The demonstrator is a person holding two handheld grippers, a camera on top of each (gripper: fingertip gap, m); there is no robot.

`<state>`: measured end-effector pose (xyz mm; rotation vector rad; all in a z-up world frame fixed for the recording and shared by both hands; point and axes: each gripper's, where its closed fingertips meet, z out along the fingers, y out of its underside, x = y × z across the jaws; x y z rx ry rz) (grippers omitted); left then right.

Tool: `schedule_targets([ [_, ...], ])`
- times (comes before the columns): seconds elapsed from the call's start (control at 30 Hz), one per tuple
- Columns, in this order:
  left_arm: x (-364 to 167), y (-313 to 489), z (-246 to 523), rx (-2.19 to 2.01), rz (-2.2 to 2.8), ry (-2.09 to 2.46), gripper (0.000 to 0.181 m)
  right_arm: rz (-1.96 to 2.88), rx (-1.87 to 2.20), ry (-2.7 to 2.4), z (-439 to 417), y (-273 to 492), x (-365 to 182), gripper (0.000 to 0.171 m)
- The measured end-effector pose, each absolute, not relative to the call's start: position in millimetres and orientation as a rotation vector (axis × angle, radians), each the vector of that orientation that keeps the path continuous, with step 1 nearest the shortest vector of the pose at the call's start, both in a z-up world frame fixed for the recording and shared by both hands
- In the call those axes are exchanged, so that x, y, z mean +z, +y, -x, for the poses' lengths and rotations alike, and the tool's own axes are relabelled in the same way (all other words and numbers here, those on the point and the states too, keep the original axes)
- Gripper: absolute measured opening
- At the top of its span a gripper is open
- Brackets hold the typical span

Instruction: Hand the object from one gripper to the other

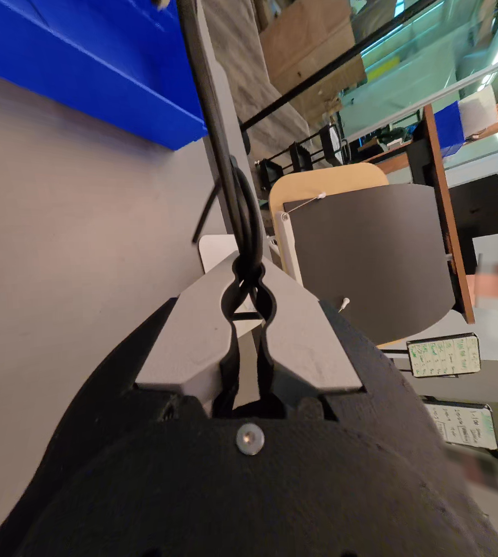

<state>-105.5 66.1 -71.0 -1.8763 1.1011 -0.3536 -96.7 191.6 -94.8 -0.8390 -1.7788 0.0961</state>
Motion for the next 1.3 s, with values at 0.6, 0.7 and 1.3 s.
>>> schedule_targets([
  [0.6, -97, 127, 95, 0.075, 1.871, 1.056, 0.007, 0.613, 0.039, -1.861, 115, 145, -99, 0.000],
  [0.7, -98, 129, 99, 0.101, 1.884, 1.047, 0.006, 0.627, 0.054, -1.834, 118, 147, -98, 0.004],
  [1.3, -57, 149, 115, -0.108, 1.755, 0.654, 0.006, 0.856, 0.505, -1.575, 144, 127, -64, 0.122],
])
